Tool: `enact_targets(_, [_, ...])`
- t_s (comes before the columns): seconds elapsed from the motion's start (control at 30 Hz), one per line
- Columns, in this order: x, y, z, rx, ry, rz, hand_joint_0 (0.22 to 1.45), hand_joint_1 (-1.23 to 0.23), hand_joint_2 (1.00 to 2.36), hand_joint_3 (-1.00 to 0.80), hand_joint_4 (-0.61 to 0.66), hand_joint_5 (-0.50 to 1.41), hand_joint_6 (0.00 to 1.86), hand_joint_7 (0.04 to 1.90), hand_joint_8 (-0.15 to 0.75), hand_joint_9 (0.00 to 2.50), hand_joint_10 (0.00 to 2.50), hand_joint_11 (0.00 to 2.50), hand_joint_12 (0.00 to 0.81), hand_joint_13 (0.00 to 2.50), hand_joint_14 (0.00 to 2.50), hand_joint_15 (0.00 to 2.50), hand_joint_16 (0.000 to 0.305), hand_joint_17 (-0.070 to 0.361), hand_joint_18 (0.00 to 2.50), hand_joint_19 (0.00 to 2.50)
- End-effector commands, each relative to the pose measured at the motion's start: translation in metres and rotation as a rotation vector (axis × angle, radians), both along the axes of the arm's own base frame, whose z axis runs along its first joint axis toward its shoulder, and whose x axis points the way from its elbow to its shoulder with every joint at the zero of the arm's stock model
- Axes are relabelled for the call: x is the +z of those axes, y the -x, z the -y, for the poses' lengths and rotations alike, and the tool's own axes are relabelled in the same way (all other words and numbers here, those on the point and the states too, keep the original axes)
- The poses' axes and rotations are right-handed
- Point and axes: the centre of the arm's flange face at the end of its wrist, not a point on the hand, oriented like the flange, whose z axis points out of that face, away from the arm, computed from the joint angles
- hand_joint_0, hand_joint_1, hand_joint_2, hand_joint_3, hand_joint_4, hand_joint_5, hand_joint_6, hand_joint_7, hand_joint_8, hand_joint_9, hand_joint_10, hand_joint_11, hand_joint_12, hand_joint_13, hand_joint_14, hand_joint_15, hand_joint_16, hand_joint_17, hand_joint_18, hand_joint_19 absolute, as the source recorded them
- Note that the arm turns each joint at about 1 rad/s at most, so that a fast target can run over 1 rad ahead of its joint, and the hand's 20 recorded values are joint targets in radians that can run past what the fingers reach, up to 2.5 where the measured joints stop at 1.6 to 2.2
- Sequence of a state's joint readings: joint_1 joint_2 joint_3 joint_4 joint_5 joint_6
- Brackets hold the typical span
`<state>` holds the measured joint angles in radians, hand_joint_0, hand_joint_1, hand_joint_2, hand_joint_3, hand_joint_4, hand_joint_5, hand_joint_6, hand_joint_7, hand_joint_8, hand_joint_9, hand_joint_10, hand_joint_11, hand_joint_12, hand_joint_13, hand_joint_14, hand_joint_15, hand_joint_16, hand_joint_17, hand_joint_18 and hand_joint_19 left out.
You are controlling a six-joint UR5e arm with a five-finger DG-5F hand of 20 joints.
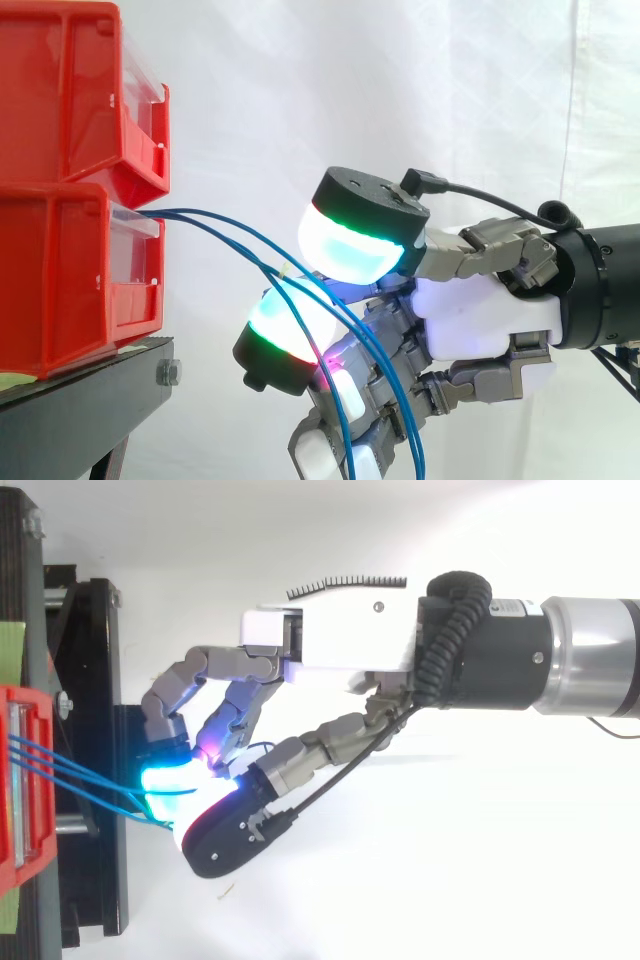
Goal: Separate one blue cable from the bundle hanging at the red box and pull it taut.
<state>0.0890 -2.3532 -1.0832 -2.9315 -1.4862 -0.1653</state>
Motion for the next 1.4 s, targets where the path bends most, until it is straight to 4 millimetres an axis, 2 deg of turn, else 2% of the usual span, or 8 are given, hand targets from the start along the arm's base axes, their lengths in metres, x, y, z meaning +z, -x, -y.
enact_targets(0.0, [-0.0005, 0.0002, -0.0012, 0.002, 0.003, -0.001, 0.58, -0.62, 1.0, -0.5, 0.04, -0.12, 0.86, 1.11, 0.28, 1.0, 0.02, 0.86, 0.316, 0.82, 0.02, 0.47, 0.037, 0.083, 0.79, 0.52])
enact_targets(0.17, [-0.0005, 0.0002, -0.0014, 0.004, 0.011, -0.001, 0.61, -0.83, 1.01, -0.32, -0.01, -0.16, 0.89, 1.09, 0.278, 0.95, 0.02, 0.87, 0.323, 0.81, 0.02, 0.48, 0.037, 0.084, 0.78, 0.51])
enact_targets(0.47, [-0.0005, 0.0002, -0.0014, 0.005, 0.016, -0.001, 0.68, -0.94, 1.0, -0.5, 0.05, -0.18, 0.9, 1.01, 0.269, 0.91, 0.02, 0.86, 0.319, 0.81, 0.02, 0.46, 0.037, 0.083, 0.81, 0.46])
enact_targets(0.63, [-0.0005, 0.0003, -0.0002, 0.003, 0.016, -0.001, 0.61, -1.0, 1.0, -0.5, 0.05, -0.15, 0.91, 0.99, 0.266, 0.93, 0.02, 0.87, 0.318, 0.82, 0.02, 0.45, 0.036, 0.082, 0.82, 0.48])
enact_targets(0.73, [-0.0005, 0.0003, -0.0002, 0.003, 0.016, -0.001, 0.5, -0.94, 1.0, -0.5, 0.06, -0.13, 0.9, 0.99, 0.293, 0.99, 0.02, 0.87, 0.331, 0.83, 0.02, 0.46, 0.04, 0.09, 0.85, 0.48])
enact_targets(0.8, [-0.0007, 0.0005, -0.0002, 0.003, 0.016, -0.003, 0.47, -0.77, 1.0, -0.5, 0.06, -0.11, 0.87, 1.01, 0.297, 1.0, 0.02, 0.84, 0.341, 0.85, 0.02, 0.46, 0.042, 0.094, 0.86, 0.49])
enact_targets(0.97, [-0.0007, 0.0005, -0.0002, 0.003, 0.016, -0.003, 0.57, -0.48, 1.0, -0.5, 0.04, -0.1, 0.83, 1.09, 0.269, 1.03, 0.02, 0.83, 0.317, 0.84, 0.02, 0.47, 0.037, 0.084, 0.82, 0.55])
enact_targets(1.37, [-0.0005, 0.0003, -0.0002, 0.003, 0.016, -0.001, 0.57, -0.72, 1.01, -0.15, 0.04, -0.12, 0.88, 1.14, 0.339, 1.05, 0.02, 0.84, 0.375, 0.89, 0.02, 0.46, 0.048, 0.108, 0.92, 0.48])
